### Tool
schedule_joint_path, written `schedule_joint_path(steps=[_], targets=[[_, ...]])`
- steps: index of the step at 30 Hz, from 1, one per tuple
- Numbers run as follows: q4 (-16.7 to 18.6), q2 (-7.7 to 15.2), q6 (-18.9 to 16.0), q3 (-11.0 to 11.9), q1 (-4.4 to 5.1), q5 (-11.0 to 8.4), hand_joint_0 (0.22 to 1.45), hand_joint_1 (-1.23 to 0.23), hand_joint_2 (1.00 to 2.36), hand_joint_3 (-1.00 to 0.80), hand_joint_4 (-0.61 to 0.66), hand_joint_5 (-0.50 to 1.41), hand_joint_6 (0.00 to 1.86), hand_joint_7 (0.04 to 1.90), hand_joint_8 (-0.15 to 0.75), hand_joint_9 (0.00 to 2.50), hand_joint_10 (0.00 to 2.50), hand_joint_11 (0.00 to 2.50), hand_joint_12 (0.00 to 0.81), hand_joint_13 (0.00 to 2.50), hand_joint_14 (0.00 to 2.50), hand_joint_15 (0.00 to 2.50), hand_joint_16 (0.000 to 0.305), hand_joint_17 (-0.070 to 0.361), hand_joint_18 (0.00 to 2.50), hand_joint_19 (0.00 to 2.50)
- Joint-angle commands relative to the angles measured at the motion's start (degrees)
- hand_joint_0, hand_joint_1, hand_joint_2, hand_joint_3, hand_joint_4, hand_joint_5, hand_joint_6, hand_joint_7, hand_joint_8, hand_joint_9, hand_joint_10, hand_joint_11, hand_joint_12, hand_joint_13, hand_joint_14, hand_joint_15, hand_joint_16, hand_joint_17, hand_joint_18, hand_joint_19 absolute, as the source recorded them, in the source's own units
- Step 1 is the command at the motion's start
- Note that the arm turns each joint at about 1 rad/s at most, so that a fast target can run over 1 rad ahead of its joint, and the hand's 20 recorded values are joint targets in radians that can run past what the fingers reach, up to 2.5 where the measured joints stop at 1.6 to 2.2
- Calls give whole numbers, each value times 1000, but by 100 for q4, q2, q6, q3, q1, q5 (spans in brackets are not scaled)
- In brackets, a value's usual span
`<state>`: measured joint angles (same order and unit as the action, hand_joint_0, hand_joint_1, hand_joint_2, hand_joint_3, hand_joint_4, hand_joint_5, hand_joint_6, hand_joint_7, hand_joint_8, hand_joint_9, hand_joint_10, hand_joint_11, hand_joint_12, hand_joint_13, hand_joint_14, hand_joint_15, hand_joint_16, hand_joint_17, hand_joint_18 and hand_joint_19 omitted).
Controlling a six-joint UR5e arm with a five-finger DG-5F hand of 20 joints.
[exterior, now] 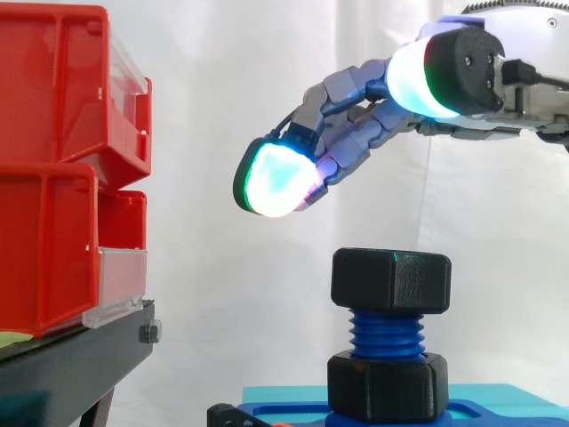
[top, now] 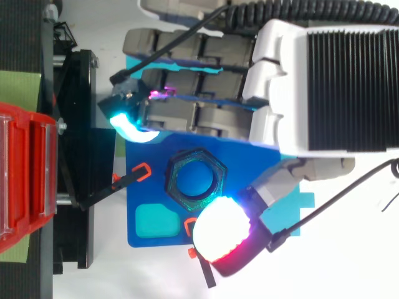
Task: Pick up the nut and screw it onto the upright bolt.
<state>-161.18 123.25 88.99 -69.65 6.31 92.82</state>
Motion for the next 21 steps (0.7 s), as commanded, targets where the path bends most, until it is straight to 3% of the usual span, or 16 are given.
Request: schedule_joint_path(steps=[1,12,21], targets=[[-1,6,-66,5,99,-44,501,-25,1000,-500,246,-107,502,695,216,623,0,0,271,345,0,0,28,63,0,0],[-185,15,-207,-4,248,-159,502,-17,1000,-500,247,-84,503,793,233,624,0,0,281,347,0,0,29,64,0,0],[-387,6,-215,-4,239,-150,505,-19,1000,-500,246,-71,503,779,231,631,0,0,281,347,0,0,29,65,0,0]])
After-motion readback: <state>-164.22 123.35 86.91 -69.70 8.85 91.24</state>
